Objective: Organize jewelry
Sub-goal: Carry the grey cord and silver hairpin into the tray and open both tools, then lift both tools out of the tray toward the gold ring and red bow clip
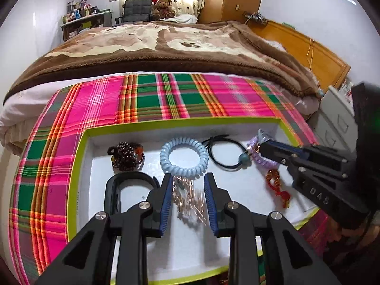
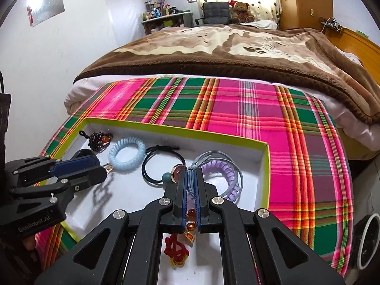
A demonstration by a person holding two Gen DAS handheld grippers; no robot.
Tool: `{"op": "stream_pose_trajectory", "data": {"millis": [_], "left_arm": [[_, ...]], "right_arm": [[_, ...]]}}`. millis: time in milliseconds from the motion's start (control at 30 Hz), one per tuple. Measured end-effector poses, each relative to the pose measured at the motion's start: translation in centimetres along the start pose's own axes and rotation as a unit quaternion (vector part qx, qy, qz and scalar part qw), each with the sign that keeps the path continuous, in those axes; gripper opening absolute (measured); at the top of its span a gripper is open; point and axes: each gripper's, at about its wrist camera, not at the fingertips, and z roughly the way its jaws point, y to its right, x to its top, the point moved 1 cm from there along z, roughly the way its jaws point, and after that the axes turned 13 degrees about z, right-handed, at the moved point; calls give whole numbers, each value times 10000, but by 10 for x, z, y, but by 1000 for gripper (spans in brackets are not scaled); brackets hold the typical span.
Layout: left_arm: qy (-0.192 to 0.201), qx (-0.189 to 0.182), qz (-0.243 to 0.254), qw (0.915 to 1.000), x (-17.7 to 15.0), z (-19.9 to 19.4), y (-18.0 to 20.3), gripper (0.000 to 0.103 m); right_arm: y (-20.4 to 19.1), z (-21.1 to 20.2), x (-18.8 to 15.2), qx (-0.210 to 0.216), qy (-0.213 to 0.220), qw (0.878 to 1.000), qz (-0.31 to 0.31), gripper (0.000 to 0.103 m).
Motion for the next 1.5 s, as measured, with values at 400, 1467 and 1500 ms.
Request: {"op": "stream_pose_trajectory", "data": {"millis": [400,1467,1500], "left_arm": [[6,-73,-97,9999,0,-2,-1,28],[324,196,-184,9991,-10,-54,3,45],[343,219,-200,9990,-12,-57,3,45]], "right_arm": [[-1,4,1,-56,-64,10000,-32,6],[-16,-53,-12,41,523,9985,138,37],[-17,-55,-14,47,543,9984,143,37]]}}
